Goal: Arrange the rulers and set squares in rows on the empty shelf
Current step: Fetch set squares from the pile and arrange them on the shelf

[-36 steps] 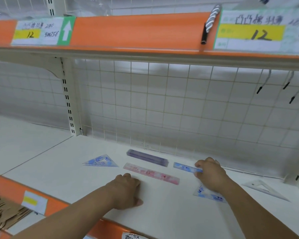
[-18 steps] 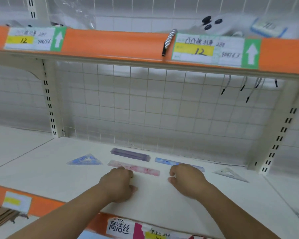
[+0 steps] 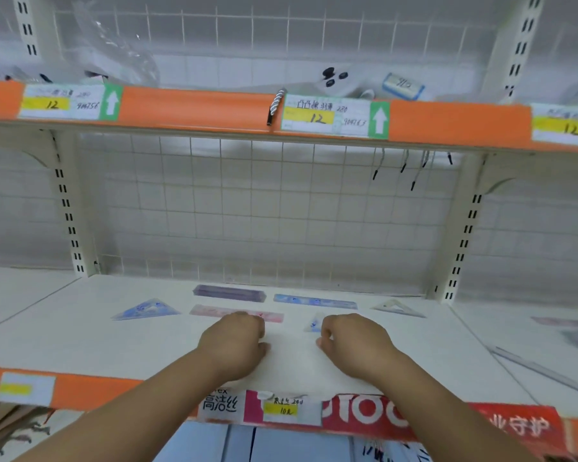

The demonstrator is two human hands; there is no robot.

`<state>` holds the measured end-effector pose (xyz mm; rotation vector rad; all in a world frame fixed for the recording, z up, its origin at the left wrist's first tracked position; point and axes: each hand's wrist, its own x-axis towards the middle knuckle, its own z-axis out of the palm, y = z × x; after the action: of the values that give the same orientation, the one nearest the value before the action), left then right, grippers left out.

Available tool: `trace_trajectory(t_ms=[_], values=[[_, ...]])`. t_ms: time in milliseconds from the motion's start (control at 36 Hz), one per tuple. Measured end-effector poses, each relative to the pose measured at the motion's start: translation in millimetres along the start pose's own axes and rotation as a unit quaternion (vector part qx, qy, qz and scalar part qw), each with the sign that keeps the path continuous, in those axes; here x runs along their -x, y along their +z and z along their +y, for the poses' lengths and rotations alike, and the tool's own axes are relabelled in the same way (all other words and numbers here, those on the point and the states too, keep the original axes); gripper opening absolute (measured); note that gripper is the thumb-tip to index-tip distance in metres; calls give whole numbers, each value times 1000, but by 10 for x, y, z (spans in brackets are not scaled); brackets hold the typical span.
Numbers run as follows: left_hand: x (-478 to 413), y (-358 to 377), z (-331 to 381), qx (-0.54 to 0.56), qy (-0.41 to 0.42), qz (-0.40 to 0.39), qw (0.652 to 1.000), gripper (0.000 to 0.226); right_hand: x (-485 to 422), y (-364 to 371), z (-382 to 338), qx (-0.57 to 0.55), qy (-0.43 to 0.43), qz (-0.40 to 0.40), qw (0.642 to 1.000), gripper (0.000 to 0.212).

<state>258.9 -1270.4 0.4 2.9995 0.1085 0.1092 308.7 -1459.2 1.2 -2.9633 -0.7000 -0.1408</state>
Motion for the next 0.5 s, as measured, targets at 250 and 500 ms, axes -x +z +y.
trace_trajectory(t_ms=[250, 500], values=[[337, -114, 44, -4, 40, -3, 999, 33, 474, -108, -169, -9, 40, 14, 999, 27], [647, -101, 249, 13, 82, -10, 996, 33, 1053, -205, -175, 5, 82, -3, 997, 28]])
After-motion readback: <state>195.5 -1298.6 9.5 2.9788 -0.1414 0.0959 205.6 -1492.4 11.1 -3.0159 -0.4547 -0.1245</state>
